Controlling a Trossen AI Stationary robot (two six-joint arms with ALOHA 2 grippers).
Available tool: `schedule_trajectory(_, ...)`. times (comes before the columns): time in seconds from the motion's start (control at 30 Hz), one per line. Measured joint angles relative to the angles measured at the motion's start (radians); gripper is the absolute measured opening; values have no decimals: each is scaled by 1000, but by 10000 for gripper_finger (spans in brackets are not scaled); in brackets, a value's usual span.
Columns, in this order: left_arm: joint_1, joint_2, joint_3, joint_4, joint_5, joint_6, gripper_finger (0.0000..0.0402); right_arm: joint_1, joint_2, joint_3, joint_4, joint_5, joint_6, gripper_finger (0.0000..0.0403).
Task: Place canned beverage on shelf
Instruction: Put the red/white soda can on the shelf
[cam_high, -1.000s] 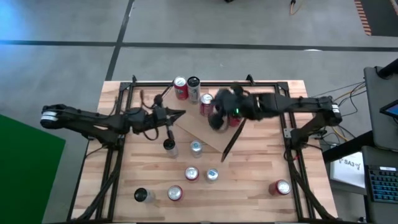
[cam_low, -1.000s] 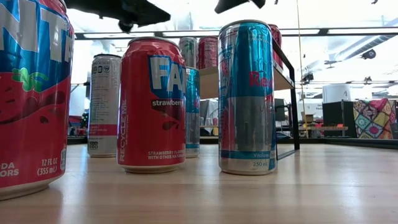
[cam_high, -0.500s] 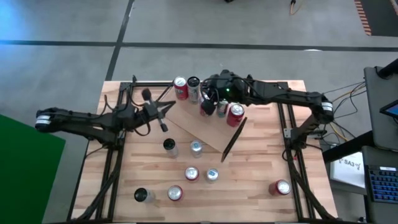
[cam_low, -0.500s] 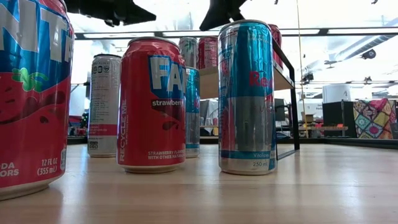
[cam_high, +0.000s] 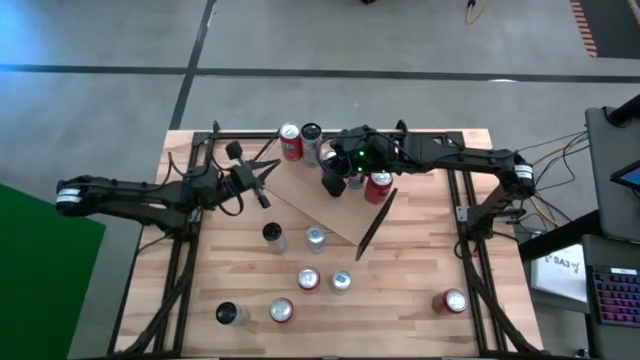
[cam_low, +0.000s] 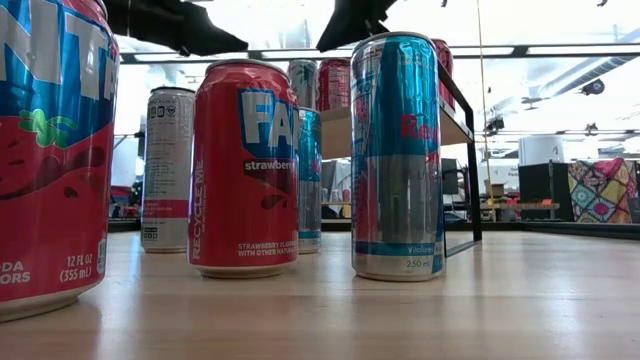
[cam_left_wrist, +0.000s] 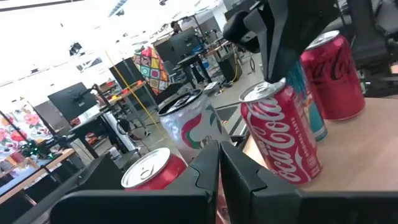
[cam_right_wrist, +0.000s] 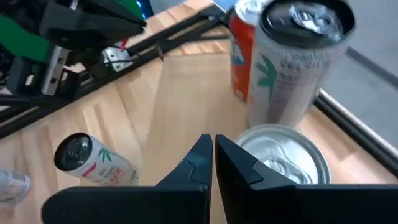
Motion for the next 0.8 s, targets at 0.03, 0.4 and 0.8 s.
schedule_trajectory(0.03, 2, 0, -3, 3, 0, -1, 0, 0, 0, 0, -10, 0, 8, 9)
schedule_trajectory(0.4, 2, 7, -6, 18, 1, -20, 0, 2, 0, 1, -48, 8, 26, 9)
schedule_trajectory(0.8, 2, 7, -6, 23, 1, -22, 0, 2, -4, 2, -90, 10, -8, 9)
